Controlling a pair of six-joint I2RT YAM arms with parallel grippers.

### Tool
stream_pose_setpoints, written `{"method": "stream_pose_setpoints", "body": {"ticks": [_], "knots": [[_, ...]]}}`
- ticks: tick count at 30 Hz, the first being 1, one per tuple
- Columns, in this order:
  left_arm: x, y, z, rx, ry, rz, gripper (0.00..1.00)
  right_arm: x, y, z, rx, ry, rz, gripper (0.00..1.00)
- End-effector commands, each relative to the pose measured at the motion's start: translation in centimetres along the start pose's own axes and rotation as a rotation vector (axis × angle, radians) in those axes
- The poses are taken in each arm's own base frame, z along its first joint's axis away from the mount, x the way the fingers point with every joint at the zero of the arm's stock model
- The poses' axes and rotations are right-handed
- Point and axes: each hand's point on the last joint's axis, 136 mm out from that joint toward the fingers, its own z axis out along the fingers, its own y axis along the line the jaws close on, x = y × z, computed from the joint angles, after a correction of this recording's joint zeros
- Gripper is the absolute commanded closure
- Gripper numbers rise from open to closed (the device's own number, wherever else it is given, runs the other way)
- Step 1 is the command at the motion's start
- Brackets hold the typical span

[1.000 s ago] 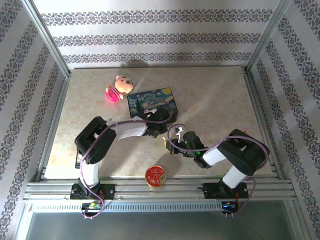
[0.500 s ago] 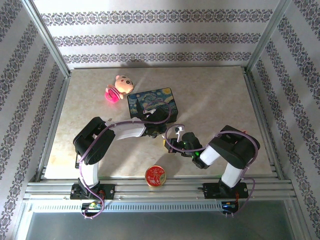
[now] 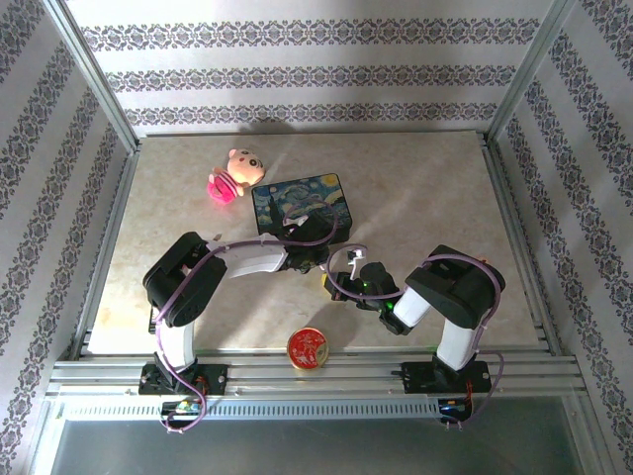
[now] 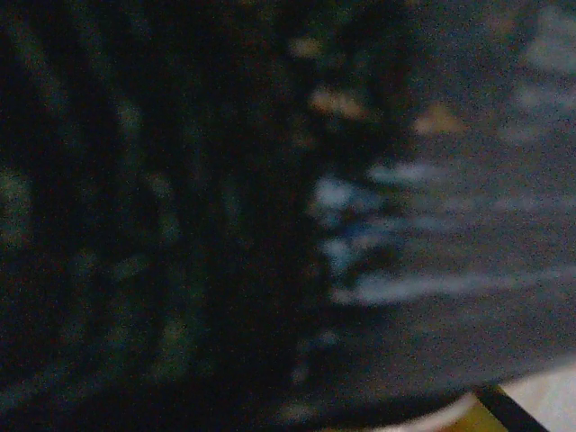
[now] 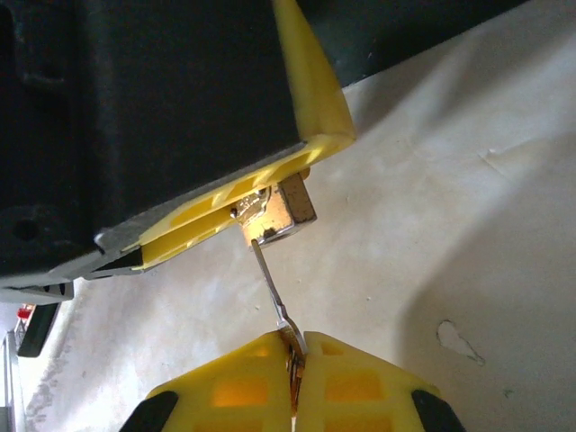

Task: Unlock a padlock with a key

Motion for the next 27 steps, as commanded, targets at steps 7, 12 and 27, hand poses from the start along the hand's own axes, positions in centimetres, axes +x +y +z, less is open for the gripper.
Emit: {"method": "stream_pose_setpoints", "body": {"ticks": [7, 12, 27], "knots": [[-2.1, -2.1, -2.1, 0.117, -0.079, -0.020, 0.70, 0.4, -1.1, -0.4, 0.033, 0.000, 0.038, 1.00], [-2.3, -2.6, -2.5, 0.135, -0.079, -0.012, 0.70, 0.3, -1.0, -0.3, 0.032, -0.002, 0.036, 1.00], [-2.8, -3.3, -3.6, 0.179, -0.073, -0.010, 0.70, 0.5, -1.2, -0.2, 0.033, -0.004, 0.036, 1.00]]}}
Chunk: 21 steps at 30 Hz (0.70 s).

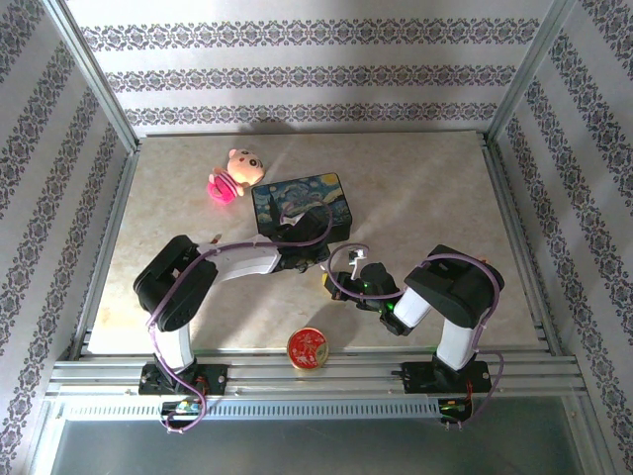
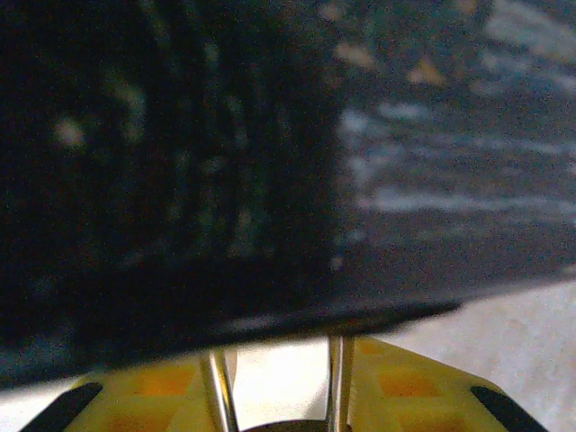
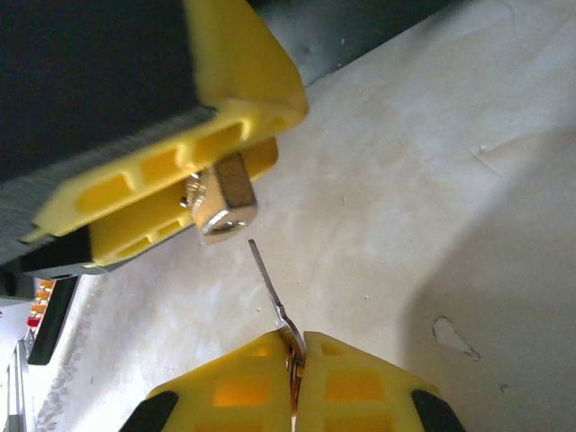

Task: Unlock a padlock with a key

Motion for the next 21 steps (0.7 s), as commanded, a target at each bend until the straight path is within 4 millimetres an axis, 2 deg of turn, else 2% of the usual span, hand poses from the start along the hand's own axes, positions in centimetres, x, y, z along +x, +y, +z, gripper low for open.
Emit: {"method": "stream_pose_setpoints", "body": {"ticks": [1, 21], "knots": [[-2.3, -2.7, -2.0, 0.107, -0.069, 0.007, 0.70, 0.5, -1.2, -0.1, 0.036, 0.001, 0.010, 1.00], [-1.0, -1.4, 0.1, 0.068, -0.001, -0.030, 0.70, -0.1, -0.8, 0.0, 0.013, -0.034, -0.015, 1.00]]}}
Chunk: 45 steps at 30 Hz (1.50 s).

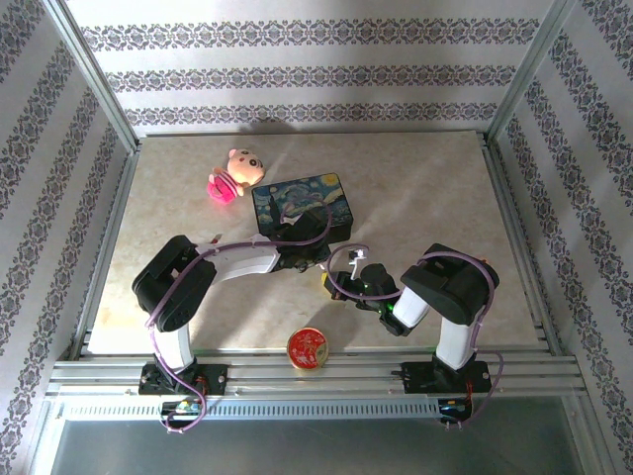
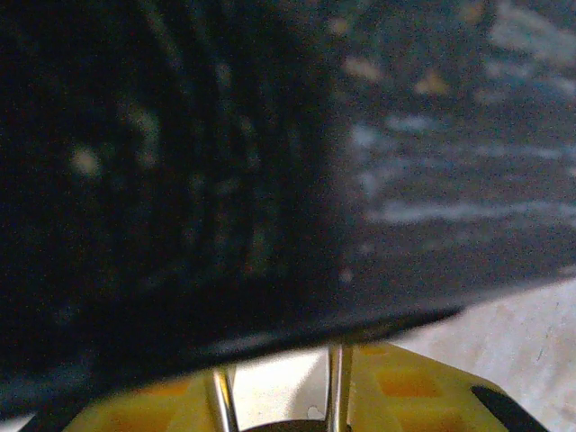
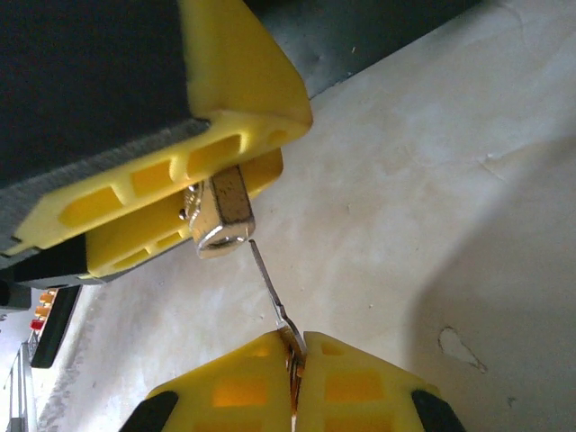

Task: Unlock a padlock with a key

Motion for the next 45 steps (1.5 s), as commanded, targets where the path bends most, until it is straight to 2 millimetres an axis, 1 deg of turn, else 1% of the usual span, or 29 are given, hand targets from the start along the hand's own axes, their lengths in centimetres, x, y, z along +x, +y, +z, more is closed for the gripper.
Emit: {"method": "stream_pose_setpoints", "body": {"ticks": [1, 5, 11, 15, 19, 26, 33, 45], "knots": [[-1.4, -1.2, 0.1, 0.056, -0.028, -0.031, 0.70, 0.1, -0.9, -0.2, 0.031, -0.018, -0.011, 1.00], [-1.2, -0.9, 0.4, 0.060, -0.018, -0.054, 0.70, 0.1, -1.1, -0.3, 0.036, -0.026, -0.010, 1.00], [-1.3, -0.6, 0.4, 0.060, -0.022, -0.065, 0.70, 0.2, -1.3, -0.3, 0.038, -0.031, -0.007, 1.00], [-1.6, -0.7, 0.4, 0.070, -0.025, -0.078, 0.70, 0.7, -1.3, -0.2, 0.027, -0.005, -0.004, 1.00], [-2.0, -1.1, 0.0, 0.085, -0.035, -0.079, 0.70, 1.3, -1.7, -0.8, 0.037, 0.009, 0.004, 1.00], [-2.5, -1.4, -0.2, 0.107, -0.035, -0.094, 0.70, 1.7, -2.0, -1.7, 0.050, 0.017, -0.001, 1.00], [-2.5, -1.7, -0.2, 0.116, -0.029, -0.095, 0.70, 1.7, -1.5, -1.2, 0.034, 0.024, -0.016, 1.00], [-1.8, -1.6, 0.5, 0.117, 0.006, -0.097, 0.70, 1.2, -1.1, 0.1, 0.018, 0.013, -0.019, 1.00]]}}
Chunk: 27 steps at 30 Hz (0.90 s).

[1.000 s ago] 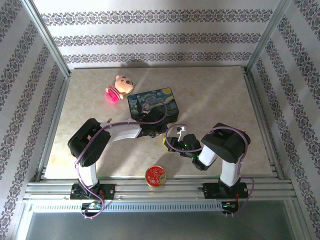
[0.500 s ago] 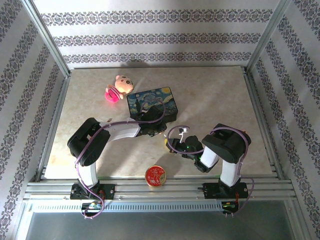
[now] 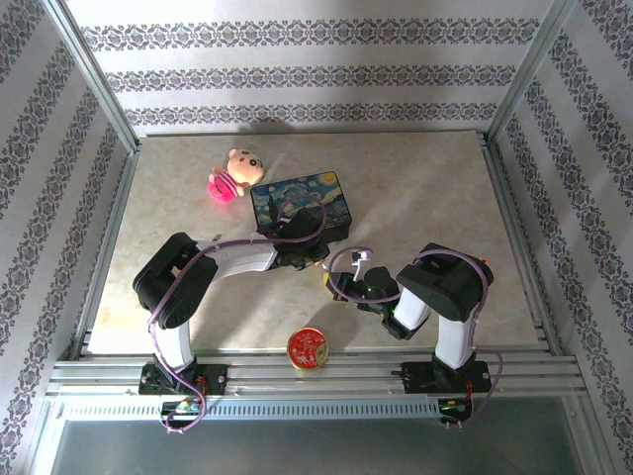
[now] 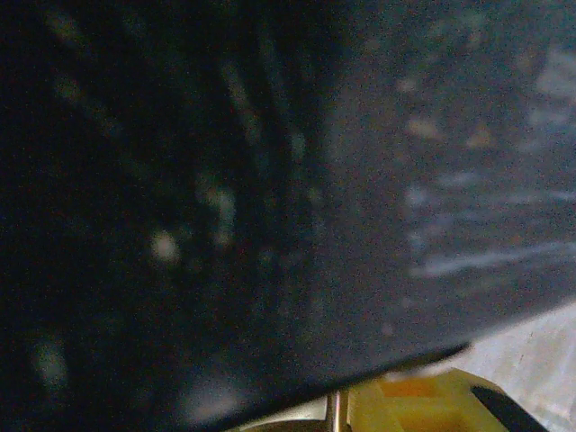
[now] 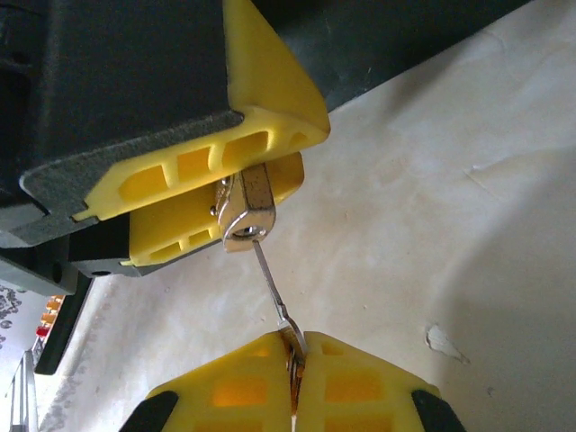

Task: Unlock a padlock with a key

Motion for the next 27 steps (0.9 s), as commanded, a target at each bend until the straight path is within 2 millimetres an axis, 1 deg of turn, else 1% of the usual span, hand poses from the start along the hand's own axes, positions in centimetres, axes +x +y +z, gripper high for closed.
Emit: {"method": "stream_pose_setpoints", "body": {"ticks": [1, 27], "knots": [[-1.26, -1.92, -0.04, 0.081, -0.031, -0.026, 0.70, 1.53, -1.06, 0.53, 0.036, 0.055, -0.010, 1.00], [-0.71, -1.84, 0.25, 0.092, -0.005, -0.028, 0.70, 0.87, -1.14, 0.76, 0.034, 0.020, 0.038, 1.00]]}}
